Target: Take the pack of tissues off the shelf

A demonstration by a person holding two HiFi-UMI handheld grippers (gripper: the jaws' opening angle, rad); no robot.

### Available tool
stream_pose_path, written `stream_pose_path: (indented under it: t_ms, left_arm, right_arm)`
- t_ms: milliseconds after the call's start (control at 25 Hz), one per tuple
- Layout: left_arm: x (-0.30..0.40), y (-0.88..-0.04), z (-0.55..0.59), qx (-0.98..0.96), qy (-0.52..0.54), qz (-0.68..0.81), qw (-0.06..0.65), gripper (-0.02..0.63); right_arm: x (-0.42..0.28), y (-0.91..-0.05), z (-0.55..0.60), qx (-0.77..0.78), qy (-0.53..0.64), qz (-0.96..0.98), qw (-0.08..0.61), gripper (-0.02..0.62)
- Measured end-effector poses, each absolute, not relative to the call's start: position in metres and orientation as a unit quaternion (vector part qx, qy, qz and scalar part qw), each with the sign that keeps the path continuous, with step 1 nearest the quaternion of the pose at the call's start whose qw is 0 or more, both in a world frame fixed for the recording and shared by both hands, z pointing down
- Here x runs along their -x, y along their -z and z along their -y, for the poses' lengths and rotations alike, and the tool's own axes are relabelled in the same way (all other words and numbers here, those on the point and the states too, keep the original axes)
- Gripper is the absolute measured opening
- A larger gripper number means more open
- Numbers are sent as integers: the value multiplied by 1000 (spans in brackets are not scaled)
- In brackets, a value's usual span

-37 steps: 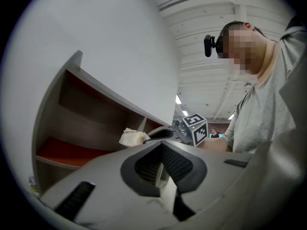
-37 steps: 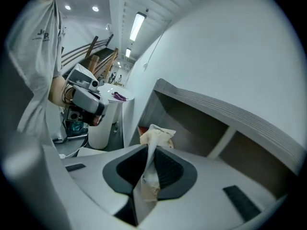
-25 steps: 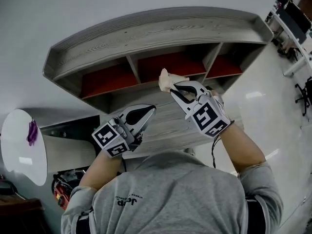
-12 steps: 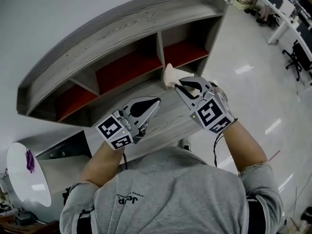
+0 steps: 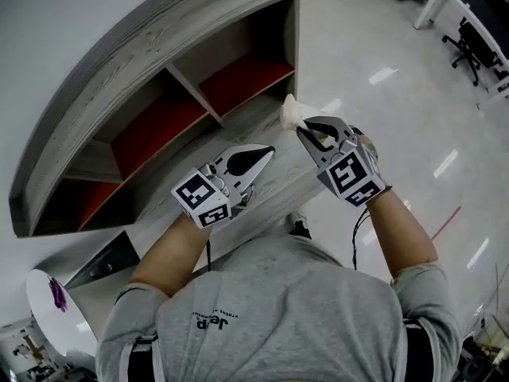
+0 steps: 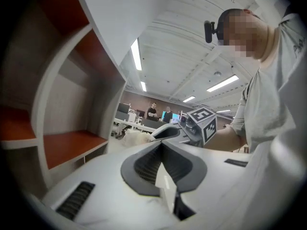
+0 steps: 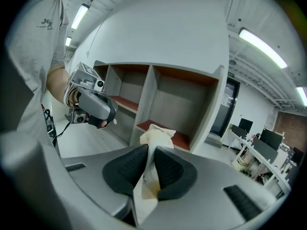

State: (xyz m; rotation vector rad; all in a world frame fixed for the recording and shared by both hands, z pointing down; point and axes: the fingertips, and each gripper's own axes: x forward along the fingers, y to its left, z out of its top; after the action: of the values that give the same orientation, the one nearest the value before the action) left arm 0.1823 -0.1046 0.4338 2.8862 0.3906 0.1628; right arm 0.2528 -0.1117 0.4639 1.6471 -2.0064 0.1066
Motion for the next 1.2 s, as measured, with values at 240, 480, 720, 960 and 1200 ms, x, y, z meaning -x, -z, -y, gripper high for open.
stream_pose_path:
  t_ms: [240,480,720,960,1200]
  left_arm:
    - [-236,-479,97,-977,-86,-157,120,11]
    - [-275,-530,91,-969,-124,-166,134,11]
    - [-296,-587,90,-961,-162,-170,146,11]
    - [-312,-627,88,-954,-194,-170,154,11]
    - [-316,-653,88,-948,-214,-172,163,11]
  right_arm:
    - [-301,-514,98,-628,-63,722,284,77]
    - [-328,-573,90,-627,-87,711,307,77]
    - [-339,-642,91,-615,-112,707,331,77]
    - [-349,-695,88,-611,-132,701,344,77]
    - [-351,-739,87,-610,-144,694,355,77]
